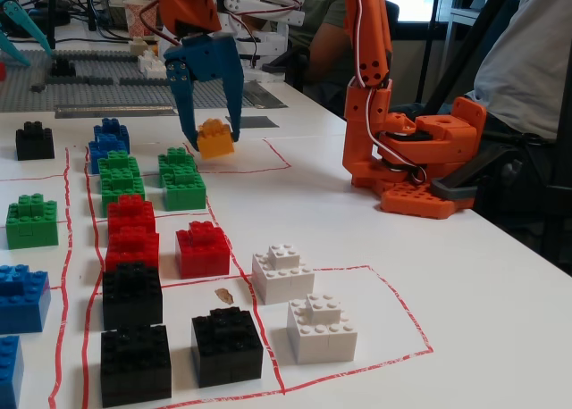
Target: Grab the block and put it in the grey marker
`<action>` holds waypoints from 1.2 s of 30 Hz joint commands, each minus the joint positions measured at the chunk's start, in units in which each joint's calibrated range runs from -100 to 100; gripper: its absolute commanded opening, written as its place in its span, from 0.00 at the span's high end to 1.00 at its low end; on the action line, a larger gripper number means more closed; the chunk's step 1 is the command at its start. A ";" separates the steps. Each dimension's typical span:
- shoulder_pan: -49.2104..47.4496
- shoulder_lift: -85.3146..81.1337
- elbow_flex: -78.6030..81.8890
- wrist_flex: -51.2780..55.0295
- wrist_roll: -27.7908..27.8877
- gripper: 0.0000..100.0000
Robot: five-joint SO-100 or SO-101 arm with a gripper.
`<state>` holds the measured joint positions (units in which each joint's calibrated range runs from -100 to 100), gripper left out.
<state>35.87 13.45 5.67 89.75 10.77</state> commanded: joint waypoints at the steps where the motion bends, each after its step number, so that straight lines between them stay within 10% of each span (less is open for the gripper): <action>1: -2.84 -8.88 -9.25 4.05 -1.51 1.00; 14: -0.10 -10.26 -24.59 9.19 1.86 1.00; 36: 32.93 4.16 -38.85 1.85 22.12 1.00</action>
<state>64.79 20.77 -26.44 93.83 30.79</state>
